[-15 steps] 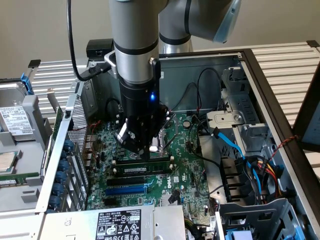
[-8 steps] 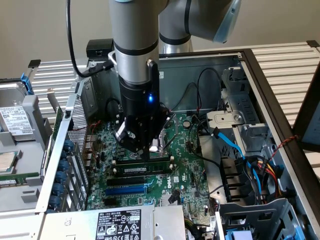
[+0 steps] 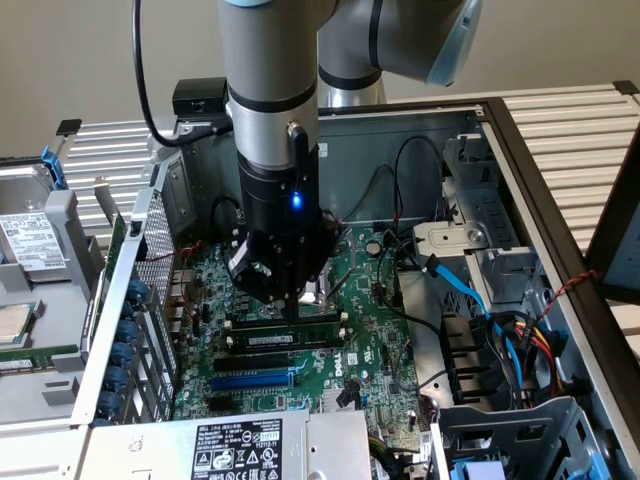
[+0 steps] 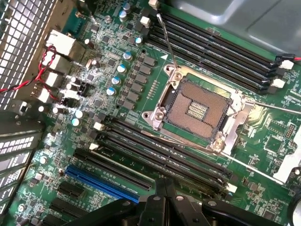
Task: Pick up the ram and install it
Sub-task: 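Press down the ram until it locks into place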
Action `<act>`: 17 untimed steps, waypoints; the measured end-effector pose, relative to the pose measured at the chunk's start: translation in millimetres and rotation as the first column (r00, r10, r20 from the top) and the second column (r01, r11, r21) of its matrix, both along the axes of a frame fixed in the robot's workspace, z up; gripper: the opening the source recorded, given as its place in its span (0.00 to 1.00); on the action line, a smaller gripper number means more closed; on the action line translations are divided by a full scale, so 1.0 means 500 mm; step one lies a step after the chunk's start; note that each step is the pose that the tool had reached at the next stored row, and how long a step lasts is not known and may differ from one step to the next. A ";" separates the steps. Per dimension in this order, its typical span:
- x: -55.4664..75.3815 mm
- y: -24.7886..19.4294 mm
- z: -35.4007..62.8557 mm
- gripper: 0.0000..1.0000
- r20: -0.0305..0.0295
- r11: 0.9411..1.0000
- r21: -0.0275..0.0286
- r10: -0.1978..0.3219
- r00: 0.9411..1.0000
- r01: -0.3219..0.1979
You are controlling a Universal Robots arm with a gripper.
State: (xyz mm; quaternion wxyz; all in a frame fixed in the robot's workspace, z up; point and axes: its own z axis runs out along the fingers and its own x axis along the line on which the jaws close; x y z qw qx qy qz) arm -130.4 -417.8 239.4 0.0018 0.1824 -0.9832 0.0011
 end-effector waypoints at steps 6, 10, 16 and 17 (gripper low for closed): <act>0.000 0.0000 -0.002 0.11 0.000 0.995 0.000 -0.100 0.995 0.100; 0.000 0.0000 -0.003 0.11 0.000 0.986 0.000 -0.165 0.986 0.165; 0.000 0.0000 -0.006 0.11 0.000 0.965 0.000 -0.262 0.965 0.262; 0.000 0.0000 -0.007 0.11 0.000 0.961 0.000 -0.277 0.961 0.277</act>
